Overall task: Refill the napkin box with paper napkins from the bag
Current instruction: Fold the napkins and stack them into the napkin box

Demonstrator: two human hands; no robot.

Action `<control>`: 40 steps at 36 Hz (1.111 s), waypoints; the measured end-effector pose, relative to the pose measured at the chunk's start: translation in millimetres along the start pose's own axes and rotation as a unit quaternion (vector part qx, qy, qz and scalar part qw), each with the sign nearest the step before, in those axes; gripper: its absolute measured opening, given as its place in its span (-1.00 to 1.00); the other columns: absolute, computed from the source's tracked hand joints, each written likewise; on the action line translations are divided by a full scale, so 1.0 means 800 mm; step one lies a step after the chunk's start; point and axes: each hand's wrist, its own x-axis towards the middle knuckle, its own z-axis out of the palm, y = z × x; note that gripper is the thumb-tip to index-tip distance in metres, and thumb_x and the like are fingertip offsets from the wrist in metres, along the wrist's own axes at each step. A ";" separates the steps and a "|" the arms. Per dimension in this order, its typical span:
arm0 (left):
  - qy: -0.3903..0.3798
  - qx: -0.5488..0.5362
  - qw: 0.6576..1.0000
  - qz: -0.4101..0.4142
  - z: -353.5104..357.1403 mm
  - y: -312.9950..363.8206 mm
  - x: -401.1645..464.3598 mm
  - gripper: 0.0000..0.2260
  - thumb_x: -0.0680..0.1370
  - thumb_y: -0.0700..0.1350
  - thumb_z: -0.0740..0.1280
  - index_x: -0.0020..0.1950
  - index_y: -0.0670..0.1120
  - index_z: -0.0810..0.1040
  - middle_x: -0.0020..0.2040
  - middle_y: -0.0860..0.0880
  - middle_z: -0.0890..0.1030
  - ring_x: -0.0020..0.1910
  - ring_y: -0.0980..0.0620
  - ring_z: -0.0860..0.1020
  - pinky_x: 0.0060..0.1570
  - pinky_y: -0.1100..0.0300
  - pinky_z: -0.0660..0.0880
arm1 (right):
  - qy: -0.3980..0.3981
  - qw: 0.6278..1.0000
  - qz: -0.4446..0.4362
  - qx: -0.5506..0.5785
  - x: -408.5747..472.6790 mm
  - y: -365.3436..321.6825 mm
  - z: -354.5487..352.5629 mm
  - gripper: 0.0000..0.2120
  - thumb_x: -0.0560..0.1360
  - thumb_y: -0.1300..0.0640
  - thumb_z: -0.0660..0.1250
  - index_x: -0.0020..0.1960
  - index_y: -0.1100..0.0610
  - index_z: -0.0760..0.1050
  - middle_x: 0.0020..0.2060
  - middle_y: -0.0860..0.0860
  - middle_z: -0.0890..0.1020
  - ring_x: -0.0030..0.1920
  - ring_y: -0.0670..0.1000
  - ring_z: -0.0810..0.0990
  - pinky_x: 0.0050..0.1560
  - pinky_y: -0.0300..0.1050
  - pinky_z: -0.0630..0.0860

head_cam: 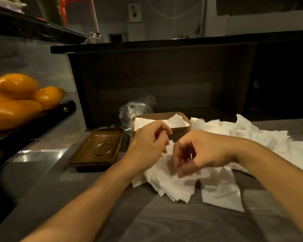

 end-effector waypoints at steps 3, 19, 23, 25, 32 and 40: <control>-0.034 -0.010 0.999 -0.018 0.001 -0.011 -0.008 -0.82 0.68 -0.17 0.20 0.07 0.05 0.57 -0.18 0.00 0.64 -0.25 0.09 0.64 -0.23 0.20 0.62 | -0.015 0.998 0.010 -0.065 0.005 -0.003 0.019 -0.73 0.37 -0.14 0.58 -0.05 -0.03 0.63 -0.14 -0.08 0.66 -0.13 -0.04 0.62 -0.13 -0.09 0.58; -0.061 -0.068 0.995 -0.041 0.002 -0.017 -0.005 -0.75 0.65 -0.27 0.15 0.03 -0.06 0.60 -0.23 -0.07 0.64 -0.31 0.05 0.60 -0.29 0.24 0.55 | 0.001 0.995 0.001 -0.098 -0.009 0.006 0.030 -0.81 0.47 -0.15 0.49 -0.07 -0.07 0.60 -0.13 -0.10 0.63 -0.12 -0.07 0.58 -0.07 -0.04 0.57; -0.064 -0.066 0.995 -0.039 0.002 -0.017 -0.006 -0.74 0.65 -0.27 0.14 0.01 -0.07 0.60 -0.23 -0.07 0.63 -0.31 0.05 0.59 -0.28 0.22 0.56 | 0.005 0.998 0.002 -0.057 -0.008 0.011 0.031 -0.80 0.45 -0.16 0.51 -0.06 -0.07 0.63 -0.12 -0.09 0.65 -0.09 -0.04 0.61 -0.05 -0.03 0.58; -0.067 -0.067 0.995 -0.040 0.001 -0.016 -0.006 -0.74 0.65 -0.27 0.14 0.00 -0.07 0.61 -0.22 -0.08 0.63 -0.31 0.05 0.59 -0.27 0.20 0.57 | 0.005 0.999 -0.002 -0.051 -0.007 0.012 0.032 -0.79 0.43 -0.16 0.53 -0.06 -0.05 0.64 -0.13 -0.08 0.65 -0.10 -0.03 0.60 -0.07 -0.02 0.57; -0.071 -0.057 0.995 -0.044 0.000 -0.015 -0.007 -0.73 0.65 -0.27 0.14 -0.01 -0.07 0.61 -0.22 -0.07 0.63 -0.30 0.05 0.59 -0.25 0.20 0.58 | -0.002 0.997 -0.009 -0.081 -0.009 0.010 0.033 -0.87 0.47 -0.06 0.52 -0.08 -0.08 0.60 -0.14 -0.11 0.62 -0.11 -0.06 0.58 -0.08 -0.03 0.57; -0.073 -0.047 0.995 -0.041 0.002 -0.015 -0.008 -0.74 0.64 -0.27 0.15 -0.01 -0.07 0.62 -0.24 -0.06 0.62 -0.34 0.11 0.57 -0.28 0.23 0.56 | 0.086 0.957 -0.077 -0.266 -0.005 -0.002 0.059 -0.92 0.44 -0.06 0.41 -0.16 -0.09 0.52 -0.27 -0.12 0.57 -0.25 -0.09 0.55 -0.24 -0.09 0.58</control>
